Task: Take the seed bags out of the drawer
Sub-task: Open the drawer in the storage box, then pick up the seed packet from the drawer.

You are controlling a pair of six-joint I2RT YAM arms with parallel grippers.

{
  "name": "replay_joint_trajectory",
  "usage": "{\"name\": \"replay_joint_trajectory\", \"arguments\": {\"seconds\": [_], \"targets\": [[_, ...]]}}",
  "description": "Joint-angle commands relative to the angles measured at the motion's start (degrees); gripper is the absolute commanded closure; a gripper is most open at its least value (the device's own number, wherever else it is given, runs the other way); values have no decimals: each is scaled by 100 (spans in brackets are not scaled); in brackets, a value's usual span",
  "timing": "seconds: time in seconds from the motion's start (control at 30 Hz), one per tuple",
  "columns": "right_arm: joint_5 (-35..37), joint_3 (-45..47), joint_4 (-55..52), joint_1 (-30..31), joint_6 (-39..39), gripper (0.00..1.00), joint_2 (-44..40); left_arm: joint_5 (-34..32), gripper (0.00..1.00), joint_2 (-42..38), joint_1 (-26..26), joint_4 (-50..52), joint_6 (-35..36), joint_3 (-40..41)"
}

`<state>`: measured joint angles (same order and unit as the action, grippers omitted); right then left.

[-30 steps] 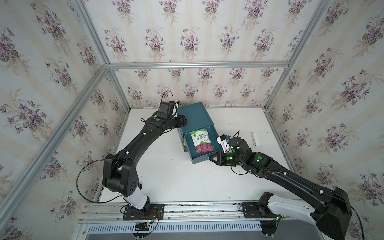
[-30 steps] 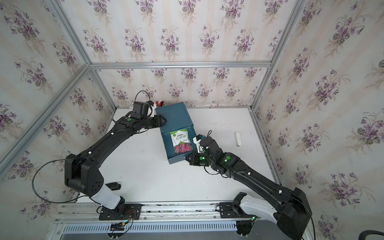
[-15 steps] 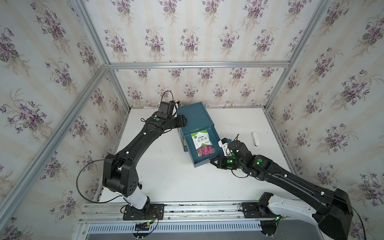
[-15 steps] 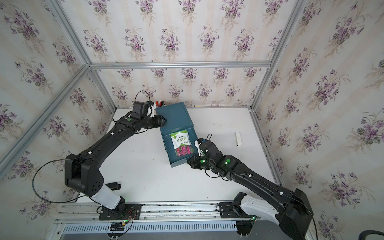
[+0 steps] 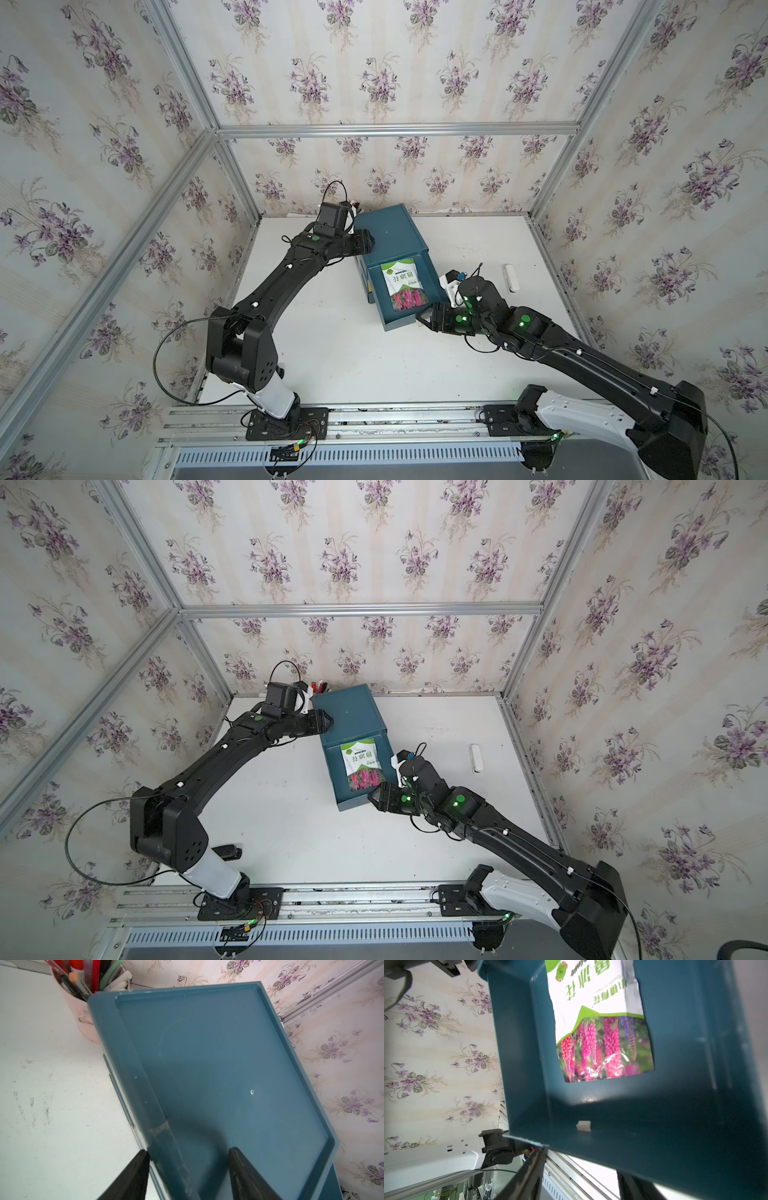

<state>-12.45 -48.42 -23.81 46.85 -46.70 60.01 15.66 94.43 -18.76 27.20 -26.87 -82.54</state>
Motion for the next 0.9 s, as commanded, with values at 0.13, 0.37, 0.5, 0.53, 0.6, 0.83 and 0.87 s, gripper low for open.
{"name": "replay_joint_trajectory", "arguments": {"seconds": [0.13, 0.37, 0.5, 0.53, 0.6, 0.83, 0.87], "targets": [[64, -84, -199, 4, 16, 36, 60, 45, 37, 159, -13, 900, 261, -4], [74, -507, -957, 5, 74, 33, -100, 95, 37, 202, -13, 910, 282, -38], [22, -954, -1411, -9, 255, 30, -6, 108, 37, 207, -7, 939, 308, -41], [12, -1087, -1516, -14, 339, 30, 58, 114, 37, 207, -2, 945, 314, -34], [49, -1412, -1674, -46, 522, 29, 243, 129, 37, 191, -1, 954, 314, -21], [91, -2423, -1697, -528, 1275, 28, 1329, 240, 37, 61, 0, 963, 271, 77], [151, -2566, -1708, -589, 1391, 28, 1503, 266, 37, 36, -4, 962, 253, 89]]}}
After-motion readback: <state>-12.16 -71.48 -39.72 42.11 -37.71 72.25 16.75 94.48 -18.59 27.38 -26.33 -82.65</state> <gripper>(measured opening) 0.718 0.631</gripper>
